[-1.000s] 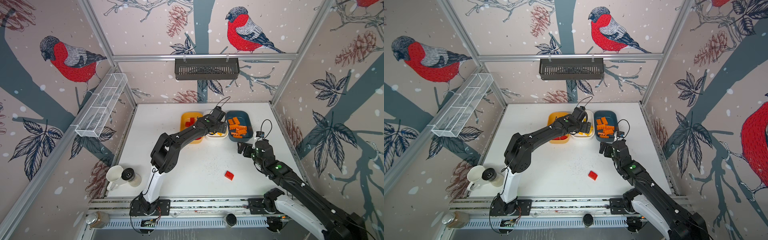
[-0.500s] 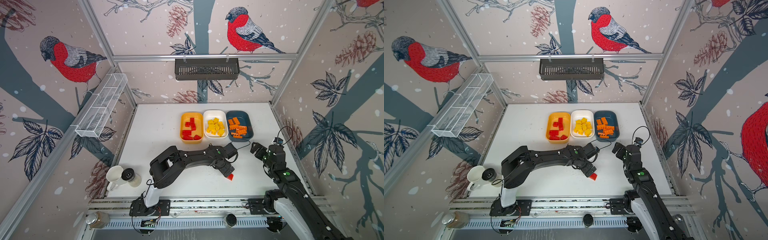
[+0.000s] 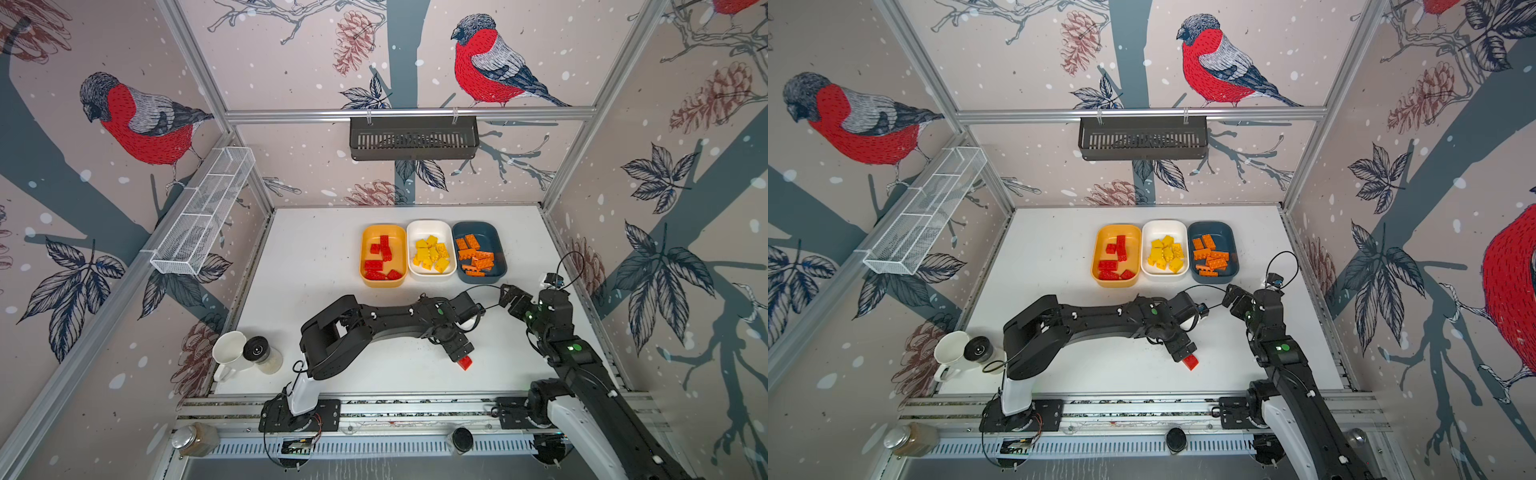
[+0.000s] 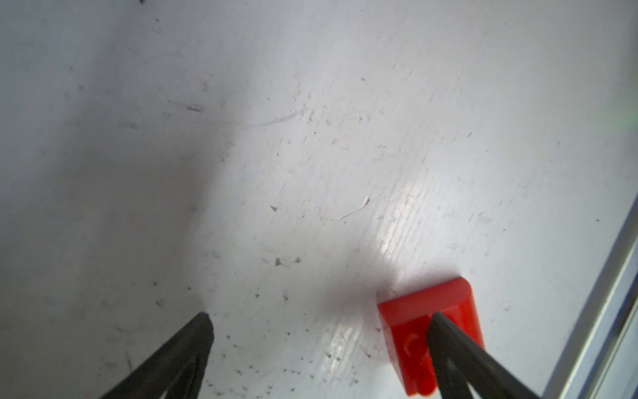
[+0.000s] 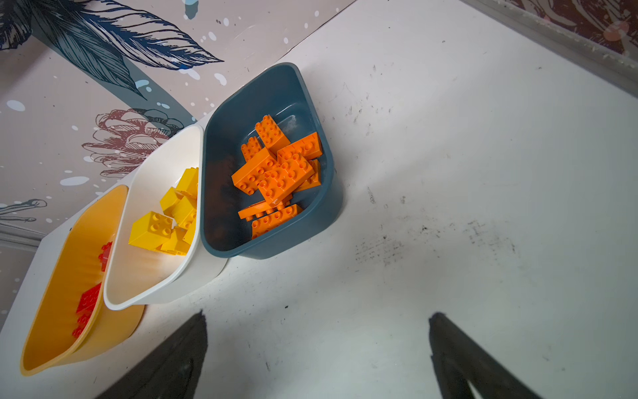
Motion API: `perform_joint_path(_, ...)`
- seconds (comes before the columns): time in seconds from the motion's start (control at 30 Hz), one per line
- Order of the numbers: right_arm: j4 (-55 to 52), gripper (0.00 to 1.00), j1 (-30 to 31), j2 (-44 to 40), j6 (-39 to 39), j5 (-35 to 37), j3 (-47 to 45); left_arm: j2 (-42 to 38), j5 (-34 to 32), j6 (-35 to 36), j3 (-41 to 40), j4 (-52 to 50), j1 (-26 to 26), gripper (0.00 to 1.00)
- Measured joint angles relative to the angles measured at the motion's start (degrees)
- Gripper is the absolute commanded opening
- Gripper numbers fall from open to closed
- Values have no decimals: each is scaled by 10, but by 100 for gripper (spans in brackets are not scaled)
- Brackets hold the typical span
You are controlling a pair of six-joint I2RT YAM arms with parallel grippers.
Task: Sort the legos into containers by color
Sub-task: Move the lego to the bottom-center of the table, then pick up the lego from the middle-left of the table.
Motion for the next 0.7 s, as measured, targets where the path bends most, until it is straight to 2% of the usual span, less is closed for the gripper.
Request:
perform_joint_path(0.27,-1,99,0,-9,-2,-6,0,-57,30,216,-32,1,-12,96)
perform_joint_path(0.37,-1,100,0,-9,-2,-6,0,-66,11,296,-52,11,-30,94)
perform_joint_path(0.47,0,100,0,-9,-2,-6,0,-31,-4,356,-25,5,-45,90)
perform_joint_path(0.6,1,100,0,-9,-4,-6,0,19,-41,406,23,4,-51,83)
perform_joint_path(0.7,1,99,0,-9,-12,-6,0,46,-40,431,44,-10,-60,78)
